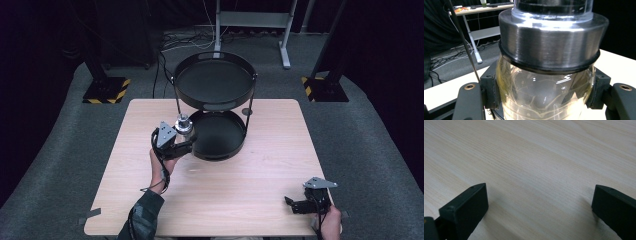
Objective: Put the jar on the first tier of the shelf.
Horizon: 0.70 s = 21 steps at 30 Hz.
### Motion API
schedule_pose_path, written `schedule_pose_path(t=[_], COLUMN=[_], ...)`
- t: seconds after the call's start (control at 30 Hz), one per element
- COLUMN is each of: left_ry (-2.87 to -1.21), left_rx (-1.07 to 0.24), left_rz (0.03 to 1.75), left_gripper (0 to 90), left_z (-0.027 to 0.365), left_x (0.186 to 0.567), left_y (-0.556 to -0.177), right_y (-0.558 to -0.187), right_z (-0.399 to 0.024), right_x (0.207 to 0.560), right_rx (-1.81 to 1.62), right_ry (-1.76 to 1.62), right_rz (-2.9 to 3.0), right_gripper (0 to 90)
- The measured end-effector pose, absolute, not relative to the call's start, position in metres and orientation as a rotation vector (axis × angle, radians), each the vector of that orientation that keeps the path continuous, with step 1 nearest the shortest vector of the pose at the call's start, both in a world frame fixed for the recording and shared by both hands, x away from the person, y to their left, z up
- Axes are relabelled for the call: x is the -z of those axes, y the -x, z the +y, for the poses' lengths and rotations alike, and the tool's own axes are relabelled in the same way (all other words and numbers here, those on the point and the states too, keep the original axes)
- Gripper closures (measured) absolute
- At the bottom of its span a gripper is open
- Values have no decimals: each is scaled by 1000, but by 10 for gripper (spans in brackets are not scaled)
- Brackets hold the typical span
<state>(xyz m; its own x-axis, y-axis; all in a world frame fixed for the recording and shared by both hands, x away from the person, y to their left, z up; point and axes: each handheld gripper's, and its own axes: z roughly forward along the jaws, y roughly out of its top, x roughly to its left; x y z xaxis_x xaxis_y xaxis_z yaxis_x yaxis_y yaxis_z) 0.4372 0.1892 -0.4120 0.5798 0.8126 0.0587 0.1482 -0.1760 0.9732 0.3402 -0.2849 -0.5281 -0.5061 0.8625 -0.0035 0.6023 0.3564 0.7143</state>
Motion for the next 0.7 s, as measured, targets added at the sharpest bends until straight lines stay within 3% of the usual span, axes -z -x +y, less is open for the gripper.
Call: schedule_pose_path(t=[0.7], left_ry=[-1684], left_rx=[-708], left_rz=[801], left_gripper=[310], left_z=[174], left_x=[414], left_y=[-457], right_y=[-340], right_z=[-285], right_x=[528], right_rx=[-941], right_ry=[-1284], right_rz=[2244], right_gripper=[0])
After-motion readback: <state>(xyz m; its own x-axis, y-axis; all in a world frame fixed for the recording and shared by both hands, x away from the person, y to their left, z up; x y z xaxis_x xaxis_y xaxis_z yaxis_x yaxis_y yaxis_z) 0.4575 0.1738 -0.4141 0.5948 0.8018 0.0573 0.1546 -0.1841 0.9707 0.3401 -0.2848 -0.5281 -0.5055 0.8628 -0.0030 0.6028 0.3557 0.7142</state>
